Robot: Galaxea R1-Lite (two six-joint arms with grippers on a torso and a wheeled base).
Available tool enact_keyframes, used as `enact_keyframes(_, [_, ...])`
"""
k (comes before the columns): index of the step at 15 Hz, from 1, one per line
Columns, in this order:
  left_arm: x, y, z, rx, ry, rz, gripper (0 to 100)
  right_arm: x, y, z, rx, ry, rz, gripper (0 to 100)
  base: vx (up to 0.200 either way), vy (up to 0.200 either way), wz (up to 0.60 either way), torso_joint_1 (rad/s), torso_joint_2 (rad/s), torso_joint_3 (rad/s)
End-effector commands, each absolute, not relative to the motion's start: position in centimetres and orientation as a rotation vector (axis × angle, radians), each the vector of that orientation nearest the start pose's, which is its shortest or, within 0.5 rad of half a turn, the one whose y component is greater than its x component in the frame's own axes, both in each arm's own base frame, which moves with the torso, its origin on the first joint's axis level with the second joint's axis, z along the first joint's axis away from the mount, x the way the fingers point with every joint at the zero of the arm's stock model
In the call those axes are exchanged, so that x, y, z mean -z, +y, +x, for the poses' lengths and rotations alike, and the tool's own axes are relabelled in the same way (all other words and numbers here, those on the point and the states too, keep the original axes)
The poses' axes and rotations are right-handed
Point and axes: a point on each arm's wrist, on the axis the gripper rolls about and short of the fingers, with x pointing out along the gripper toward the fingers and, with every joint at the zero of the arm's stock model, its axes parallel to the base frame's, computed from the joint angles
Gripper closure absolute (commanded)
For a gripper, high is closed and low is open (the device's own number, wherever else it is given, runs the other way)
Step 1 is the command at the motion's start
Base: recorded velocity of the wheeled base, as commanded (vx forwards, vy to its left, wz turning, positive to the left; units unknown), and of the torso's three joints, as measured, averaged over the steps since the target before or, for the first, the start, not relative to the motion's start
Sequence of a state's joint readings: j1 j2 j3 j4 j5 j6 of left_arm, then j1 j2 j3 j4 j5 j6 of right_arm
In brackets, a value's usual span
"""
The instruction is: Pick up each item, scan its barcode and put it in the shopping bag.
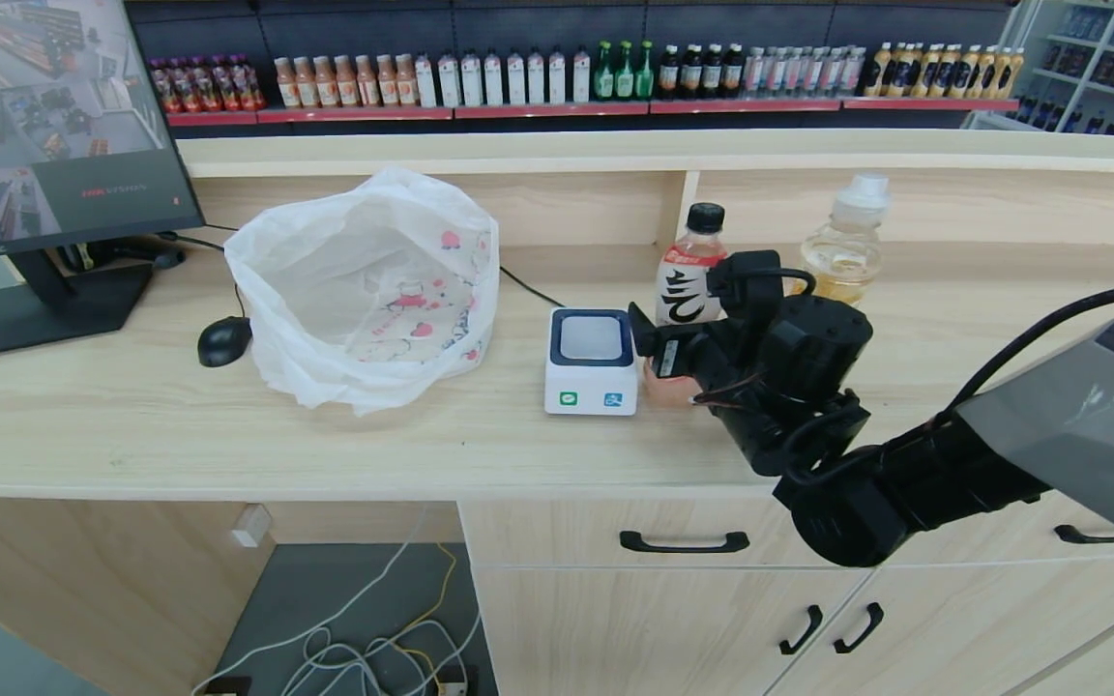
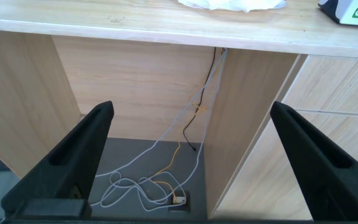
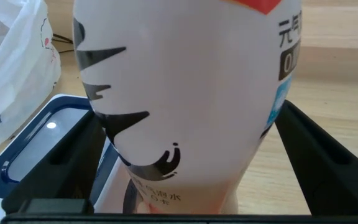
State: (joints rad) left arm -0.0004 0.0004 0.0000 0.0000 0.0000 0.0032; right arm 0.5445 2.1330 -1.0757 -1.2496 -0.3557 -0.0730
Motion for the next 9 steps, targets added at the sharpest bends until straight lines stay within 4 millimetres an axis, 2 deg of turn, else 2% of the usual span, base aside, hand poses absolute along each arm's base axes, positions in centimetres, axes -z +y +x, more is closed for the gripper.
enact_keyframes(1, [-7.55,0.00,-2.28,0.000,0.000,0.003,0,-15.83,20.60,35.52,-0.181,-0.181,0.011,100,0.000,0.000,0.00,0.000,0.00,0.000])
enact_keyframes(9, [-7.55,0.00,-2.28,0.000,0.000,0.003,0,-16.18,20.61,35.65,-0.180,-0.201,0.016,100,0.000,0.000,0.00,0.000,0.00,0.000])
